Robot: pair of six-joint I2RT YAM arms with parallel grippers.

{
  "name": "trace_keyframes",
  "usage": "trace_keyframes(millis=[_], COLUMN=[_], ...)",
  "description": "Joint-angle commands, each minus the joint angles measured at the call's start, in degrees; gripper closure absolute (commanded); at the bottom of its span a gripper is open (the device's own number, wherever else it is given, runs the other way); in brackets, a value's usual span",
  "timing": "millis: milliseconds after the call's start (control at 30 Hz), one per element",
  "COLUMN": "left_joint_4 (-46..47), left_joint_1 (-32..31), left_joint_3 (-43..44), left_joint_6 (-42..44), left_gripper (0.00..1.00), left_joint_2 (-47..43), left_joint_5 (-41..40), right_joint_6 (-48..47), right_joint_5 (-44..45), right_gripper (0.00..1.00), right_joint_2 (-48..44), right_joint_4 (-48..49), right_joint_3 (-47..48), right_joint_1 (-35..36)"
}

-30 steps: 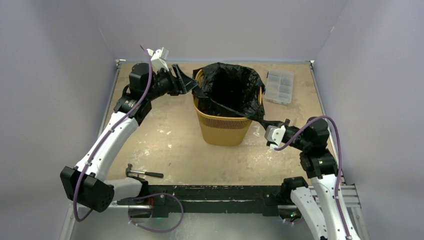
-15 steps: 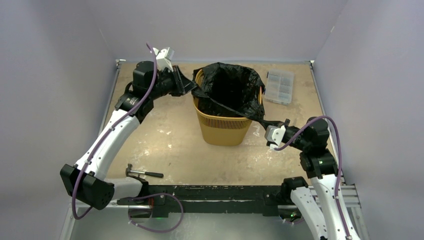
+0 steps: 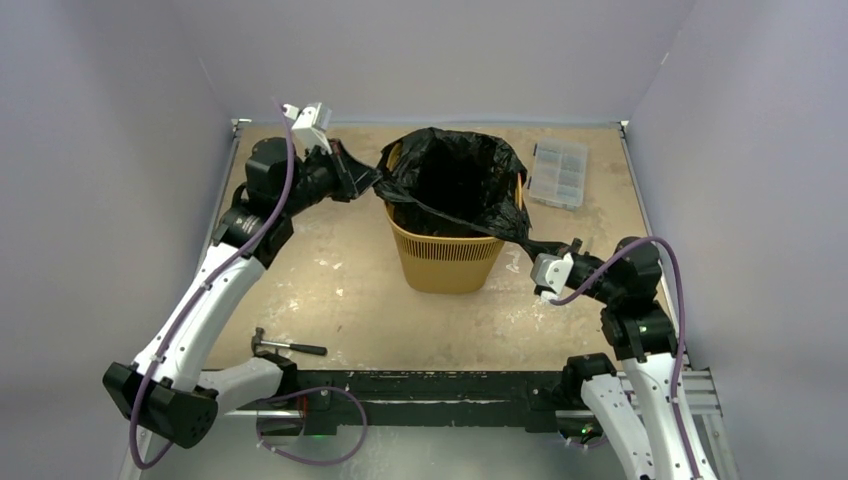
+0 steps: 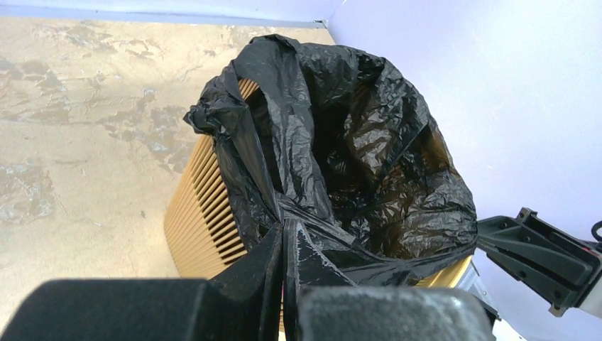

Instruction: Put the trash bags into the trash bin

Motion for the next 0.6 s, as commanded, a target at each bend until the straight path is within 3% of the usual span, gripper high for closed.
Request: trace_keyframes(millis=[0, 133, 567], left_joint_4=[2.43, 5.54, 7.00], left_joint_1=[-0.13, -0.13, -0.13], left_joint_3=[-4.45, -10.00, -15.31], left_joint_6=[-1.81, -4.03, -2.95], left_gripper=[1.00, 1.00, 1.00], left_joint_2=[-4.34, -6.93, -5.00], left_joint_5=[0.39, -0.20, -5.73], right_joint_6=[0.77, 1.78, 2.77], right_joint_5=[0.36, 0.16, 1.59], right_gripper=[1.00, 1.00, 1.00], right_joint_2=[-0.68, -0.99, -1.18], right_joint_4=[2.08, 3.14, 3.26], right_joint_3=[0.61, 0.08, -0.59], right_joint_1=[0.03, -0.02, 0.02])
